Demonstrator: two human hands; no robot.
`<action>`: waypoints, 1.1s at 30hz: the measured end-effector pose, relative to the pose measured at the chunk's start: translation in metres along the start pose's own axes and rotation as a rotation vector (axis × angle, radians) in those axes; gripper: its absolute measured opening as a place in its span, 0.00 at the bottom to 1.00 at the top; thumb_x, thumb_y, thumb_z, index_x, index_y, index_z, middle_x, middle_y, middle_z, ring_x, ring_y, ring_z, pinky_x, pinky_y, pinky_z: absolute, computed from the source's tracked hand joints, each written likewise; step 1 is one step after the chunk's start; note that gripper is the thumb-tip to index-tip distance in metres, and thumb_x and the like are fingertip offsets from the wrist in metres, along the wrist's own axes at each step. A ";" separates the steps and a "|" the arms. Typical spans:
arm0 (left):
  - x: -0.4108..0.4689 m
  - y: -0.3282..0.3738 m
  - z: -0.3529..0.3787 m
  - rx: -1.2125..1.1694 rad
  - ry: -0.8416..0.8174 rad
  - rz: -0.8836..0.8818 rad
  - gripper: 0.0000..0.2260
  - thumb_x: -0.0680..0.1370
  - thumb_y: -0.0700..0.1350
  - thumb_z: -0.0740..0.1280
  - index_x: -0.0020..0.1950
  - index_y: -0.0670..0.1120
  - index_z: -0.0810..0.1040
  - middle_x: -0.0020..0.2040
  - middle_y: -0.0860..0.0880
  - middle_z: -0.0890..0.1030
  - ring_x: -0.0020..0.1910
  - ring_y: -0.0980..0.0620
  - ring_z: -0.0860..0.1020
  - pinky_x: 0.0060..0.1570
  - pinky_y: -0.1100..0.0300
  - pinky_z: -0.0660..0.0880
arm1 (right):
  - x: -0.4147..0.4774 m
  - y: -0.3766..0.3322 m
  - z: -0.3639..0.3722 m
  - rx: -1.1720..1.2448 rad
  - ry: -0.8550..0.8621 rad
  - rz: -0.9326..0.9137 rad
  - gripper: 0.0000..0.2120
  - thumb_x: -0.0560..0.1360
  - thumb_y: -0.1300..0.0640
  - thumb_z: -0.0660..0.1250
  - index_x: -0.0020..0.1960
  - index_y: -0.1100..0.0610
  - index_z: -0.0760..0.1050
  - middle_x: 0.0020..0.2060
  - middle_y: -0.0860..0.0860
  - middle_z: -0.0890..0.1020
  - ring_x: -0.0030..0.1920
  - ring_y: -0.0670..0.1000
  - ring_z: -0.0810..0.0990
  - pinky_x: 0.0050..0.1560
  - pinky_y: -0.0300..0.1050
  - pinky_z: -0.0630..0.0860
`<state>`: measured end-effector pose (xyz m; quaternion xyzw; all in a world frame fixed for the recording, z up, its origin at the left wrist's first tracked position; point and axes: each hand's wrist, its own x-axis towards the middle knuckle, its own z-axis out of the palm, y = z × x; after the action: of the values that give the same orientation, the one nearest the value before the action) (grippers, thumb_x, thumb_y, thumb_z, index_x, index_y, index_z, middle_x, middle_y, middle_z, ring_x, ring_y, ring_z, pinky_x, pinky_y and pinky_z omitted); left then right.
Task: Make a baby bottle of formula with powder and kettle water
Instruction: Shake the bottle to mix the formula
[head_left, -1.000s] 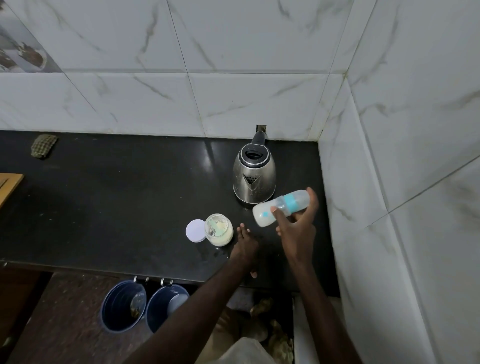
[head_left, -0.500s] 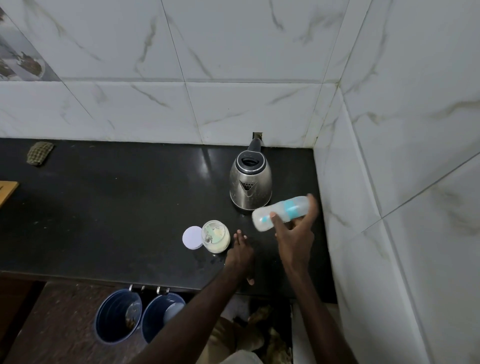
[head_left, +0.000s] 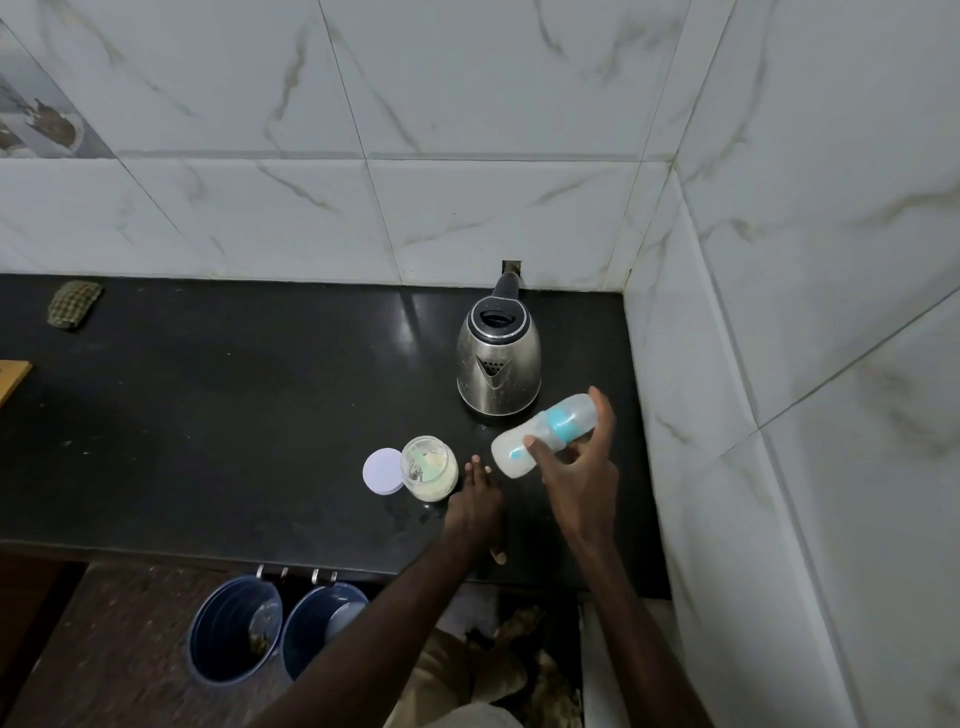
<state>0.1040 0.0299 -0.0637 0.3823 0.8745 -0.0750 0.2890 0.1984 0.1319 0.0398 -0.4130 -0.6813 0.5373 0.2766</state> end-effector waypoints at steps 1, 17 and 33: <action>-0.001 0.000 0.000 -0.005 0.005 -0.004 0.66 0.61 0.49 0.86 0.81 0.32 0.42 0.81 0.31 0.41 0.82 0.35 0.45 0.74 0.40 0.67 | -0.001 -0.003 -0.001 0.075 0.090 0.038 0.45 0.71 0.48 0.80 0.78 0.33 0.56 0.69 0.50 0.78 0.59 0.52 0.84 0.56 0.51 0.85; -0.002 0.003 -0.004 -0.026 -0.003 -0.006 0.66 0.60 0.49 0.86 0.82 0.34 0.43 0.81 0.31 0.42 0.82 0.34 0.44 0.74 0.40 0.66 | 0.000 -0.003 -0.001 0.008 -0.024 0.003 0.46 0.71 0.48 0.80 0.78 0.32 0.55 0.68 0.51 0.78 0.58 0.53 0.84 0.55 0.56 0.85; -0.003 0.001 0.000 -0.033 0.005 -0.006 0.66 0.60 0.49 0.86 0.80 0.31 0.42 0.80 0.30 0.39 0.82 0.34 0.43 0.75 0.41 0.64 | 0.007 -0.010 -0.013 0.188 0.215 0.043 0.44 0.72 0.48 0.79 0.77 0.33 0.56 0.69 0.52 0.78 0.59 0.55 0.84 0.51 0.61 0.85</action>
<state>0.1061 0.0292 -0.0619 0.3749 0.8775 -0.0604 0.2931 0.2029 0.1434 0.0527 -0.4551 -0.5853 0.5573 0.3738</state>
